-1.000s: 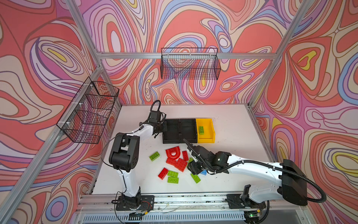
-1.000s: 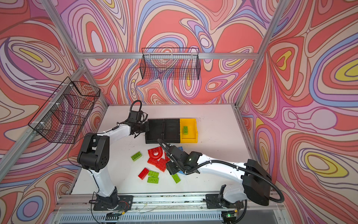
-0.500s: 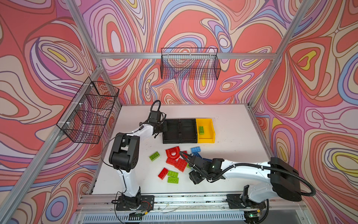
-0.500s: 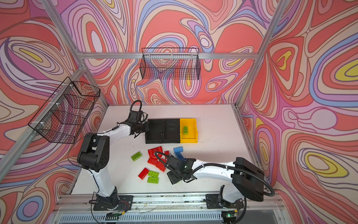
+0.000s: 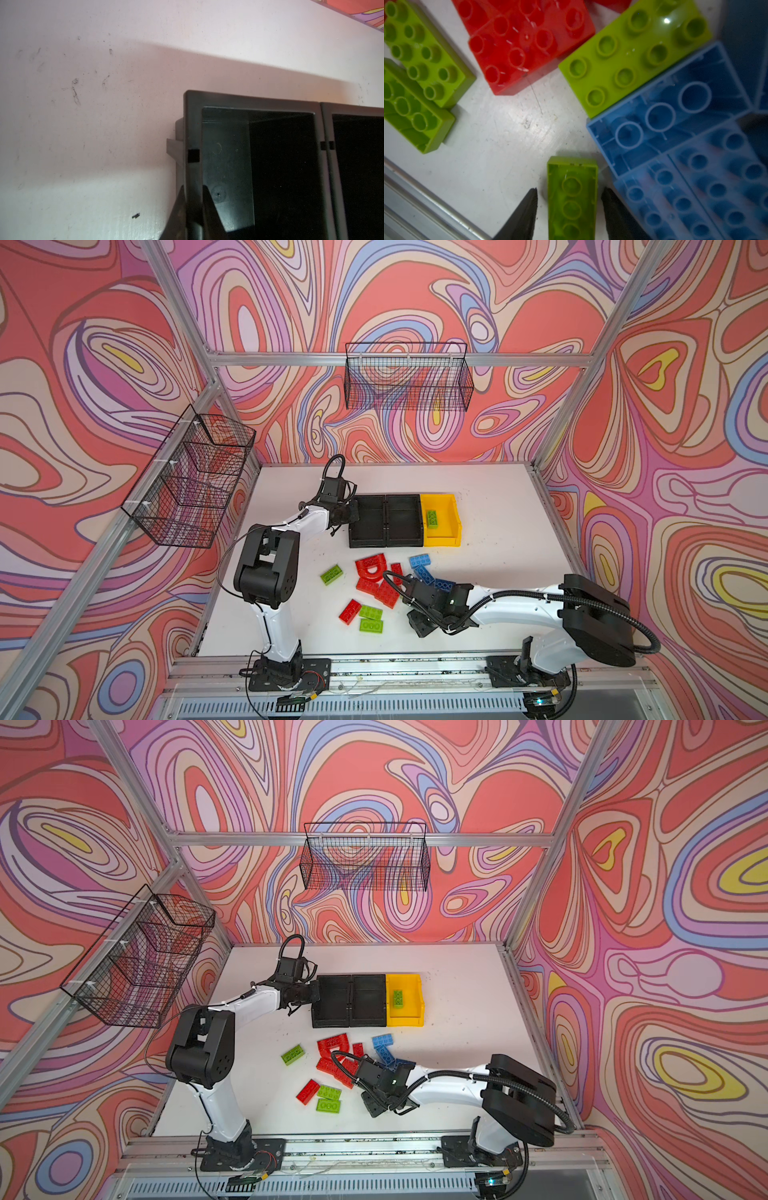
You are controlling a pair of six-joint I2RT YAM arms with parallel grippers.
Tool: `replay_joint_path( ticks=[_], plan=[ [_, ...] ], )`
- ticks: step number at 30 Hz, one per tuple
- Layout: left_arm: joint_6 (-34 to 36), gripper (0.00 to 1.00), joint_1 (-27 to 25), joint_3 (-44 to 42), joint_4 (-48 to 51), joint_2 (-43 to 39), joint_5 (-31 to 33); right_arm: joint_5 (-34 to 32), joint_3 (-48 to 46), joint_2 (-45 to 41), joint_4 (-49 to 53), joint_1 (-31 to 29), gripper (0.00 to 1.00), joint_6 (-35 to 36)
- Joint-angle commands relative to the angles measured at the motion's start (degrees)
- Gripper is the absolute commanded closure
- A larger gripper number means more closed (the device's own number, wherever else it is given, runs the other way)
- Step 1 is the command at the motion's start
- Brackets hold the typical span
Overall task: Sort the legos into containers by color
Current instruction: 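Grasp the lime-green brick with the right gripper and lift it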
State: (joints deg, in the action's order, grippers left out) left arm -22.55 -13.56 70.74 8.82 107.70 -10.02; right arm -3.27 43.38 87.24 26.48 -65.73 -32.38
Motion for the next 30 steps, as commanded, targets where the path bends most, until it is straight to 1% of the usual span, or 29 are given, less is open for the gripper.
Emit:
replay_joint_path(
  ticks=[1,4,7,11,17,20,23,25,28,30],
  plan=[
    [0.84,0.92,-0.24,0.98,2.78,-0.03,0.65,-1.91,-1.33,0.56,0.91,-0.54,0.58,-1.19],
    [0.78,0.92,-0.24,0.64,2.61,0.1,0.7,-4.32,0.14,-1.93,2.28,-0.58,0.66,-1.37],
    [0.63,0.92,-0.24,0.54,2.61,0.46,0.58,-6.54,2.05,-4.09,4.18,-0.54,0.7,-1.68],
    [0.58,0.93,-0.24,0.54,2.61,0.32,0.6,-8.76,4.8,-7.24,5.64,-0.1,0.72,-1.63],
    [0.63,0.94,-0.24,0.55,2.61,0.11,0.54,-7.51,6.04,-11.92,7.13,4.25,0.72,-1.95],
    [0.44,0.94,-0.24,0.46,2.45,-0.06,0.35,-6.2,7.54,-14.34,7.08,9.81,0.72,0.06],
    [0.13,0.94,-0.24,0.2,1.99,-0.12,-0.06,-5.42,10.34,-13.63,8.54,19.08,0.72,4.2],
    [-0.1,0.95,-0.24,0.28,2.15,-0.17,-0.64,-4.23,12.7,-11.41,8.84,25.63,0.72,6.62],
    [-0.13,0.95,-0.24,0.1,2.19,-0.71,-0.58,-4.41,16.28,-7.31,7.92,31.44,0.73,8.99],
    [-0.15,0.96,-0.24,0.08,2.01,-0.91,-0.67,-4.1,18.92,-3.77,6.59,34.11,0.73,10.59]
  ],
)
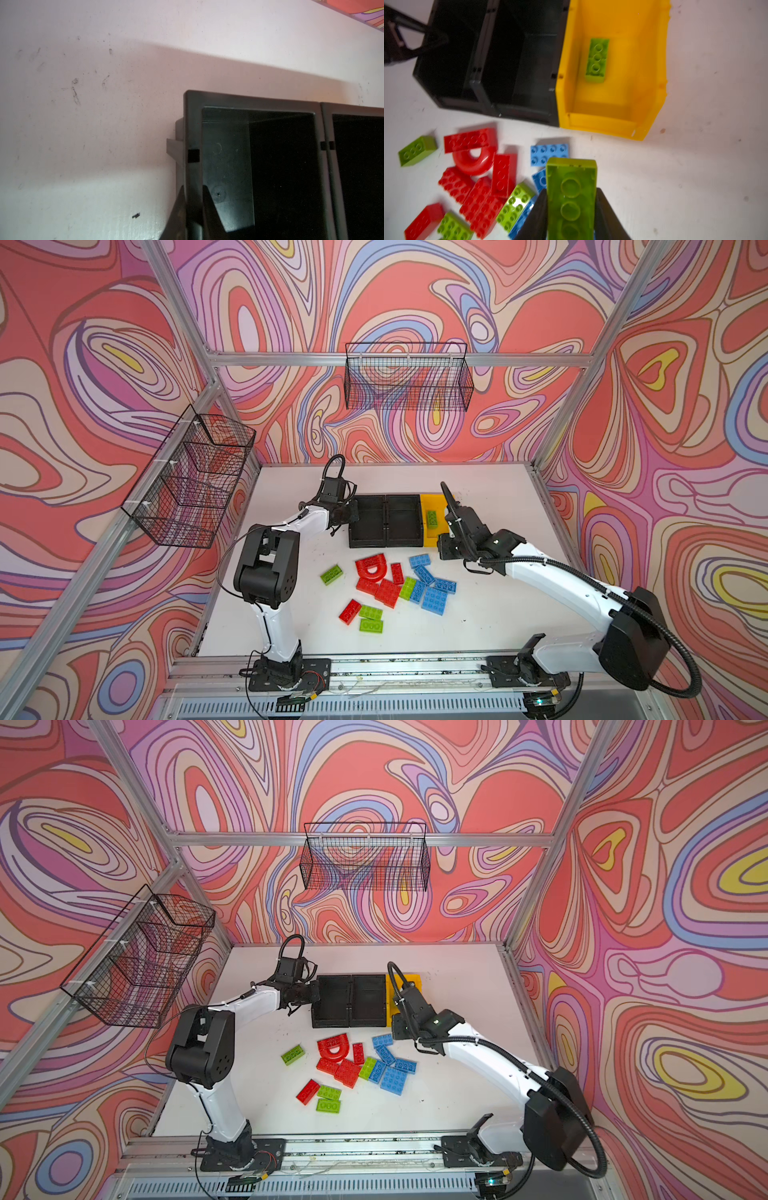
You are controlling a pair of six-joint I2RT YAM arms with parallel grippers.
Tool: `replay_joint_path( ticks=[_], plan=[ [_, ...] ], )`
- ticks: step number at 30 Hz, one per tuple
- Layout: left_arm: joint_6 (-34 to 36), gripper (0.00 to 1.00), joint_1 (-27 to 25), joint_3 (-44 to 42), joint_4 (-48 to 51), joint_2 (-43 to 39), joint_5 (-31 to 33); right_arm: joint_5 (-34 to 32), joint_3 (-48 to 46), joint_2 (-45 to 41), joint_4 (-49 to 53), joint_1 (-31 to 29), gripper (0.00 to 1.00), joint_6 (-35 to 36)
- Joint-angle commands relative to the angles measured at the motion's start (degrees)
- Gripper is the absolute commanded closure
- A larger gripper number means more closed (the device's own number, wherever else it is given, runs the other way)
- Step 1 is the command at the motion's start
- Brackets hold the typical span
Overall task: Sort the legos into containers by color
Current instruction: 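Grasp the lime-green brick with the right gripper and lift it, then carry the brick over the yellow bin and release it with the right gripper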
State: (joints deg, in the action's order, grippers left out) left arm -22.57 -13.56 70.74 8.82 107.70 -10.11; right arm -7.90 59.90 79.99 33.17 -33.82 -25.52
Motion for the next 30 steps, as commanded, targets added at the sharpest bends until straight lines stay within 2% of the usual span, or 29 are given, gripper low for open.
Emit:
replay_joint_path(
  ticks=[1,10,16,23,30],
  plan=[
    [-0.33,0.96,-0.24,0.1,1.95,-0.83,-0.93,0.46,4.17,5.54,-0.4,3.41,0.73,4.82],
    [-2.21,0.96,-0.28,-0.56,0.32,-0.64,-3.23,-0.44,17.25,24.81,-3.51,10.04,0.72,11.2],
    [-2.09,0.96,-0.29,-0.4,0.67,-0.87,-3.33,-2.5,25.28,34.92,-2.93,11.23,0.71,14.6],
    [-1.91,0.96,-0.24,-0.42,0.77,-0.96,-3.06,-3.24,29.29,39.56,-3.37,12.82,0.69,14.08],
    [-1.73,0.96,-0.24,-0.43,1.02,-1.25,-2.75,1.94,28.23,40.35,-4.67,12.91,0.67,12.46]
  ],
)
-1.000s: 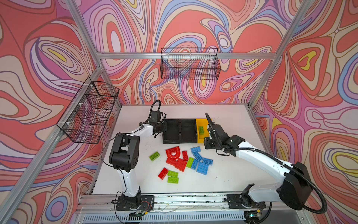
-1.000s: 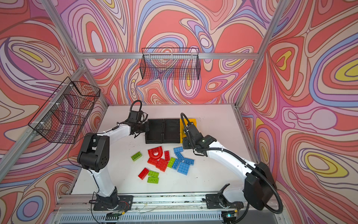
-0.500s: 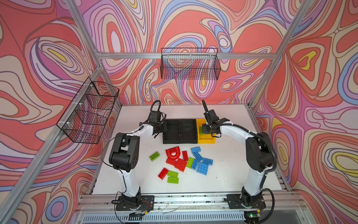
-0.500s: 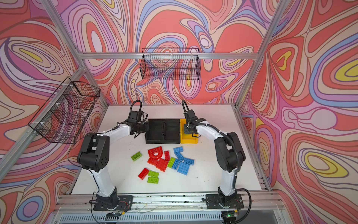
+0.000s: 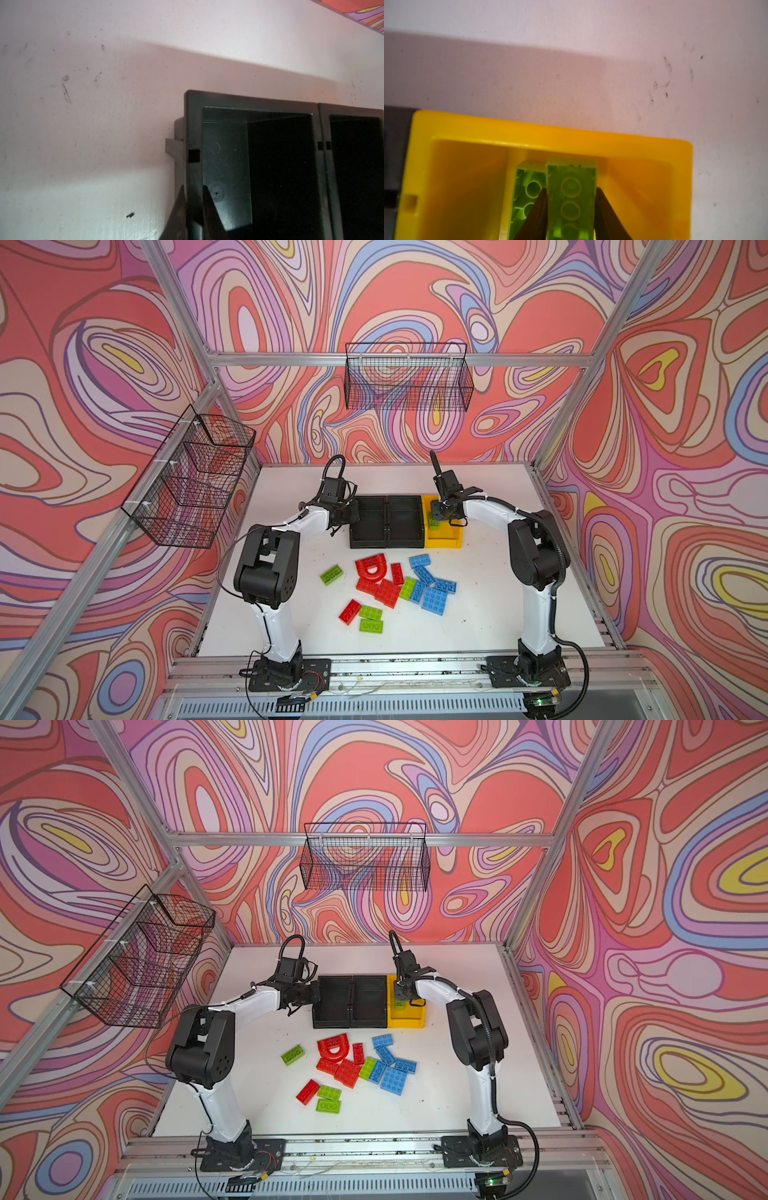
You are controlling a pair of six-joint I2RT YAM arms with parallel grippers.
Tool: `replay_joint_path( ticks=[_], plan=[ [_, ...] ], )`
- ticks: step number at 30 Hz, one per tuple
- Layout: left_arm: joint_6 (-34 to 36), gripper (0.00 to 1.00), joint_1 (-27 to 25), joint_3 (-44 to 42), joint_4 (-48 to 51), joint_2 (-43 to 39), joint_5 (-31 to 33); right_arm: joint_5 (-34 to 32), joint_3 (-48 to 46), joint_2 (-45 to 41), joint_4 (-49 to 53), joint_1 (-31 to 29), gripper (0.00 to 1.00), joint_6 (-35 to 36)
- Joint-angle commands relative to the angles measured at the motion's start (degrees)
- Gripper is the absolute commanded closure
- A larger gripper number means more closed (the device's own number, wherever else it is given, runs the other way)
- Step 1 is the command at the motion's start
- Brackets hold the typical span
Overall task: Sort the legos into containers by color
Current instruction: 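Carry the brick over the yellow bin and release it with the right gripper, then move the right gripper back down toward the lime-green bricks near the red ones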
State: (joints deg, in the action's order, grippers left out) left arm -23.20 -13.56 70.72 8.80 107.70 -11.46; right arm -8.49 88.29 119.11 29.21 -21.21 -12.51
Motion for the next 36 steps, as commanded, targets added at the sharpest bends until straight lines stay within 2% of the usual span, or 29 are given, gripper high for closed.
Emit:
replay_joint_path(
  ticks=[1,5,11,17,23,28,31,36],
  plan=[
    [-1.06,0.96,-0.24,-0.49,0.96,-1.33,-1.43,3.42,-0.67,1.14,-1.14,0.29,0.67,-0.87],
    [-1.09,0.96,-0.24,-0.41,0.83,-1.13,-1.66,5.6,-2.18,0.19,-1.94,0.29,0.66,-2.11],
    [-1.17,0.96,-0.24,-0.05,0.78,-0.74,-1.87,7.83,-2.56,-0.66,-2.13,0.29,0.59,-2.77],
    [-0.97,0.96,-0.24,-0.23,0.78,-0.67,-1.56,6.05,-2.76,-2.57,-1.66,0.29,0.45,-3.04],
    [-0.97,0.96,-0.24,-0.23,0.71,-0.82,-1.56,4.56,-2.58,-7.39,-0.13,0.29,0.37,-2.46],
    [-1.02,0.96,-0.24,-0.32,0.78,-0.89,-1.21,4.81,-4.29,-14.37,1.15,-0.17,0.37,-1.32],
    [-0.92,0.96,-0.24,-0.24,0.7,-0.82,-0.89,5.42,-8.97,-20.16,0.61,-3.01,0.37,0.04],
    [-0.69,0.96,-0.24,0.08,1.22,-0.56,-0.61,7.1,-16.7,-27.09,2.17,-13.45,0.37,0.73]
  ],
)
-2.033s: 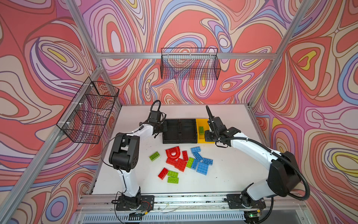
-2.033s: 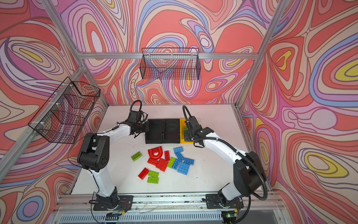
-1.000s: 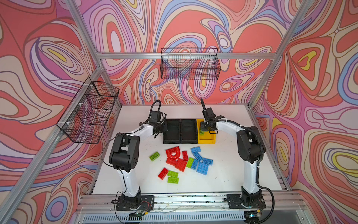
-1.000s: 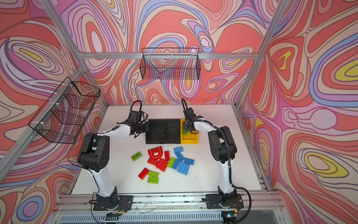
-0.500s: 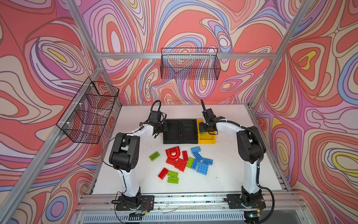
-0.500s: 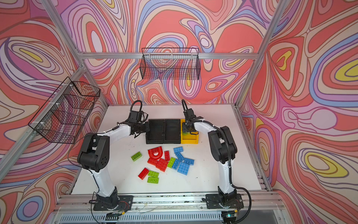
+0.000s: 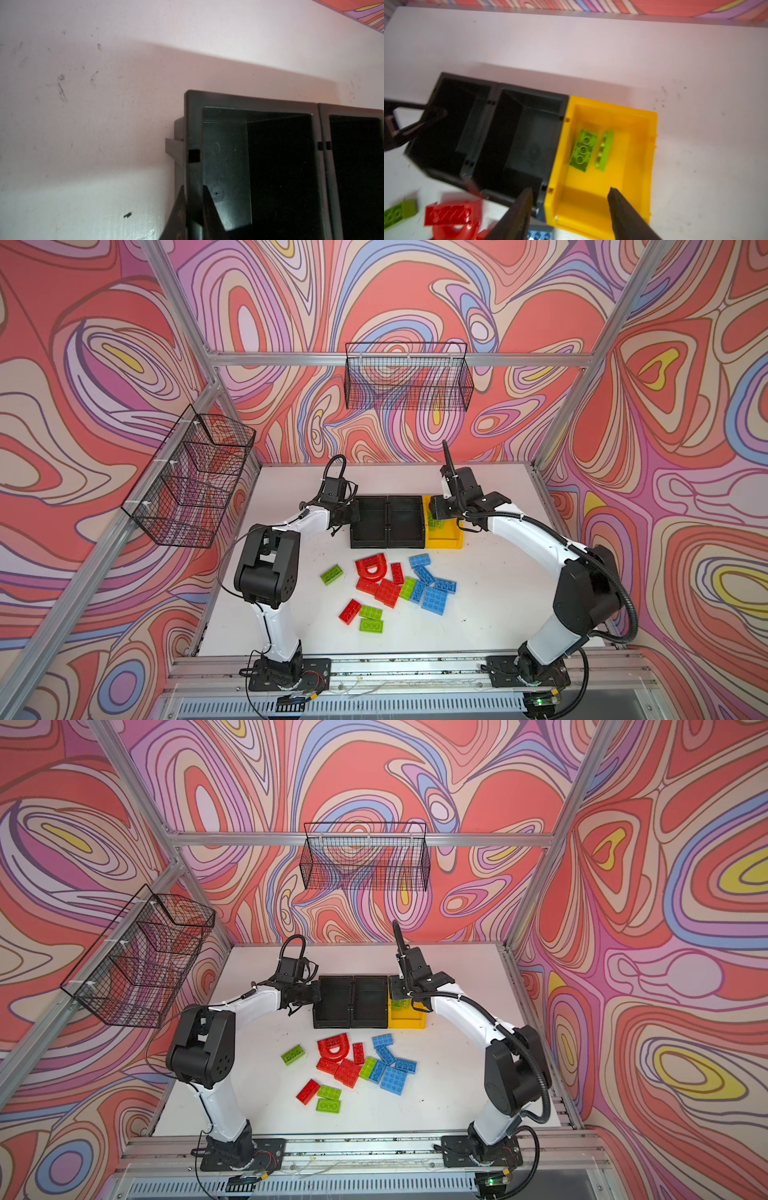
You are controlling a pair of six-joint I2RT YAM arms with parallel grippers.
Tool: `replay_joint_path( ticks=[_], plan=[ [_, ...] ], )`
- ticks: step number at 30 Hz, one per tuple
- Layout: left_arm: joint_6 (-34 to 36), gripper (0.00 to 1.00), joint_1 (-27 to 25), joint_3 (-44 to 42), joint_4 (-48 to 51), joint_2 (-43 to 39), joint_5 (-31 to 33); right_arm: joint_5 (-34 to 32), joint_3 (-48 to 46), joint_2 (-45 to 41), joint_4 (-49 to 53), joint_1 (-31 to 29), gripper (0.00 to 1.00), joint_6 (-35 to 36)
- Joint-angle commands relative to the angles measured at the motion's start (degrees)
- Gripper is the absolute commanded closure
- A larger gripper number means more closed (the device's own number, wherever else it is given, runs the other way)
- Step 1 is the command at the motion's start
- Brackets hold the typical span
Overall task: Sort the legos into containers by color
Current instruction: 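Move the right gripper back down toward the lime-green bricks near the red ones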
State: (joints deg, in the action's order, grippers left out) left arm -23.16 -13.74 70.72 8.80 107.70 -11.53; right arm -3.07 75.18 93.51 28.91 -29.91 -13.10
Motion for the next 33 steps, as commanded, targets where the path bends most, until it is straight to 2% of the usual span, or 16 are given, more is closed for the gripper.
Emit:
replay_joint_path(
  ticks=[1,7,12,16,20,26,33],
  plan=[
    [-0.66,0.96,-0.06,0.09,1.31,-0.62,-0.34,2.5,-5.17,-2.72,2.92,-7.2,0.37,0.71],
    [-0.52,0.96,-0.06,0.78,1.36,0.52,-0.57,8.29,-14.8,-8.16,2.27,-16.44,0.35,-4.56],
    [-0.61,0.96,-0.06,0.91,1.55,0.66,-0.86,7.84,-17.3,-5.58,3.64,-21.48,0.36,-5.8],
    [-0.22,0.96,-0.06,0.57,1.86,-0.03,-0.12,14.55,-20.81,-5.59,-2.93,-24.73,0.36,-8.32],
    [-0.09,0.96,-0.06,0.29,1.93,-0.01,0.34,17.38,-22.73,-4.96,-4.1,-28.43,0.38,-9.93],
    [-0.6,0.96,-0.06,0.82,1.49,1.41,-0.66,16.32,-24.5,-3.69,-5.43,-29.77,0.38,-11.83],
    [-0.17,0.96,-0.06,1.0,1.87,0.85,-0.4,13.35,-27.7,-0.88,-13.35,-29.77,0.37,-16.6]
  ],
)
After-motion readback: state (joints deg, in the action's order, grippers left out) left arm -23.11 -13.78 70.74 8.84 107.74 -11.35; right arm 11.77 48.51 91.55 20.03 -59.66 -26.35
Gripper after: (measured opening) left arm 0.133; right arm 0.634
